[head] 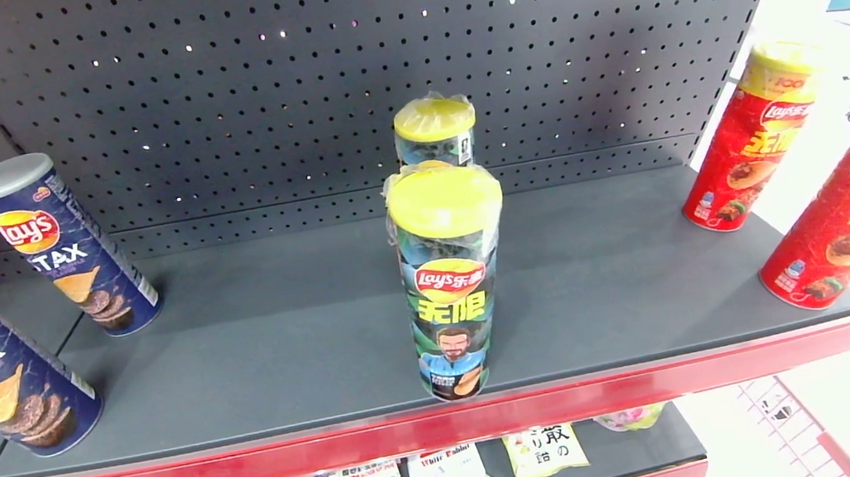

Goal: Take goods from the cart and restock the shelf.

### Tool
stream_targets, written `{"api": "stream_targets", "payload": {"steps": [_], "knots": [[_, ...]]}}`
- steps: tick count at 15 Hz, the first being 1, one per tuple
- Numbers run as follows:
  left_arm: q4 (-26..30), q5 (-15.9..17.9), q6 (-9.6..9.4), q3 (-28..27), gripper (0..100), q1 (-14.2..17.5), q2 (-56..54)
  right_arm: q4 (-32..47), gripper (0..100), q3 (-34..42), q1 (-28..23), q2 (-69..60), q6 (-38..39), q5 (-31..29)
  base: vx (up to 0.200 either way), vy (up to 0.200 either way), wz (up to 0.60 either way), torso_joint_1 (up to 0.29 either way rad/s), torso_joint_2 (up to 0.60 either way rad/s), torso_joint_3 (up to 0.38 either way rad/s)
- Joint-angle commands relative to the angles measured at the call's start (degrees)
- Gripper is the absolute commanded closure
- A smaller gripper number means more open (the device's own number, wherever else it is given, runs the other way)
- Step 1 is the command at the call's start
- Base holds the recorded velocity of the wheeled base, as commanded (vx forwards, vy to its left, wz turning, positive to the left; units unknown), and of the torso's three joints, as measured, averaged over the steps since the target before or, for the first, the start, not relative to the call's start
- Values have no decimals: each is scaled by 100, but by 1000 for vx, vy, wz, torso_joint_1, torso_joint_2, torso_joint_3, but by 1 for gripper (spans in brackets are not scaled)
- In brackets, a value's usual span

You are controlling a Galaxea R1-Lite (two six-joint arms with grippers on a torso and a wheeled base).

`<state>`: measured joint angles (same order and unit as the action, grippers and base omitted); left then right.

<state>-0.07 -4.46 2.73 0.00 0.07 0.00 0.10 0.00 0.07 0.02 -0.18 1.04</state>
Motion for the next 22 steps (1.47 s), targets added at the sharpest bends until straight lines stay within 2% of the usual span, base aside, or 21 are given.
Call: {"api": "stream_targets", "payload": {"steps": [1, 3, 6, 22], "knots": [[-1, -2, -1, 0, 0, 1, 0, -1, 0, 0, 1, -2, 1, 2, -200, 0, 0, 22, 2, -2], [-1, -2, -1, 0, 0, 1, 0, -1, 0, 0, 1, -2, -8, 2, 0, 0, 0, 0, 0, 0], [-1, 7, 8, 0, 0, 1, 0, -1, 0, 0, 1, -2, -8, -7, 0, 0, 600, -9, 3, 2], [-1, 7, 8, 0, 0, 1, 0, -1, 0, 0, 1, -2, 9, 2, 0, 0, 0, 0, 0, 0]]}}
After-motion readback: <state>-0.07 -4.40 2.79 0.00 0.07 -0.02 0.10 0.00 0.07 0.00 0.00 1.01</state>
